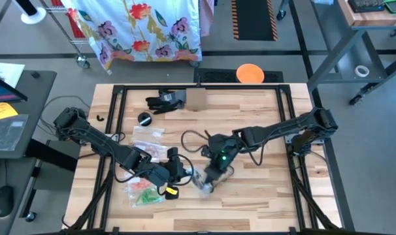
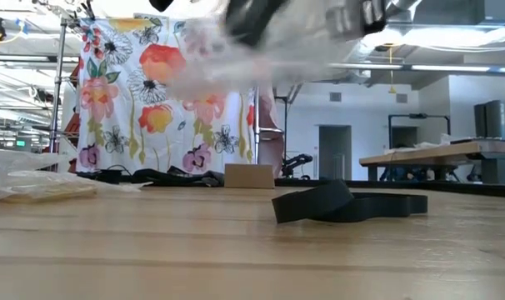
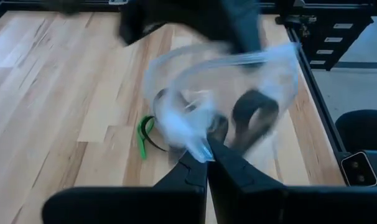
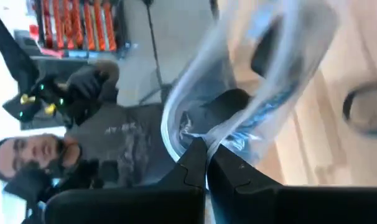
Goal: Sort rubber bands
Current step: Put the black rubber band into the transparent zip bag
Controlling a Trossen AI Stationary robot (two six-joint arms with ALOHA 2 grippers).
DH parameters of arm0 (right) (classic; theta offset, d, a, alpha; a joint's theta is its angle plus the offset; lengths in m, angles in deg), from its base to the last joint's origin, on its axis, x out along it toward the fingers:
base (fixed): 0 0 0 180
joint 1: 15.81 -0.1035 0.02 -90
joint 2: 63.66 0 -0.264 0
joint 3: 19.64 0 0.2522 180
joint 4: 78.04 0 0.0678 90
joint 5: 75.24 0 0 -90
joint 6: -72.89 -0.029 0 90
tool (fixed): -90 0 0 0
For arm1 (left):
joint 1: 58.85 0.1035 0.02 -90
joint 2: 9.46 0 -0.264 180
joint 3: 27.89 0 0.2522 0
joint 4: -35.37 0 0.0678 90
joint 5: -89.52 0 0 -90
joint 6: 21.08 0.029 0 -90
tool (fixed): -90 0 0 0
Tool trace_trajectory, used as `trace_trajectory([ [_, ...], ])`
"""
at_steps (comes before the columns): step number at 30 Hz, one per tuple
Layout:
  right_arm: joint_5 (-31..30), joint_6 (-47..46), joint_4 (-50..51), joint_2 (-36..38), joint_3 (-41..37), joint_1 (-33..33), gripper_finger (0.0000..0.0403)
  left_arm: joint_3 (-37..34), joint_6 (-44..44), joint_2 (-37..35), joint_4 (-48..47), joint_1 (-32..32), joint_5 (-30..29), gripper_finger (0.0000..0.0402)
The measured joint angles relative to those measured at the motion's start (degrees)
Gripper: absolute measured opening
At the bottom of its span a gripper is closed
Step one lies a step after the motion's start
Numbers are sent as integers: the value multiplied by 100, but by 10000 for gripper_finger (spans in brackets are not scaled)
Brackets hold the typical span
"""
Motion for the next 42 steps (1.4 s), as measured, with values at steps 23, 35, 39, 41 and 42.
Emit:
trace_trajectory([
  [23,642,531,92,1,-2,193,0,-7,61,0,105,-22,117,0],
  [35,636,768,-148,2,-2,579,0,-7,579,0,44,-22,121,24],
  [39,633,791,-109,3,-2,745,2,-7,510,0,-102,-22,-254,83],
  [41,610,809,-110,3,-2,833,6,-7,166,0,-217,-22,-521,114],
  [42,555,842,-121,3,-2,882,8,-7,50,-24,-361,-22,-652,126],
])
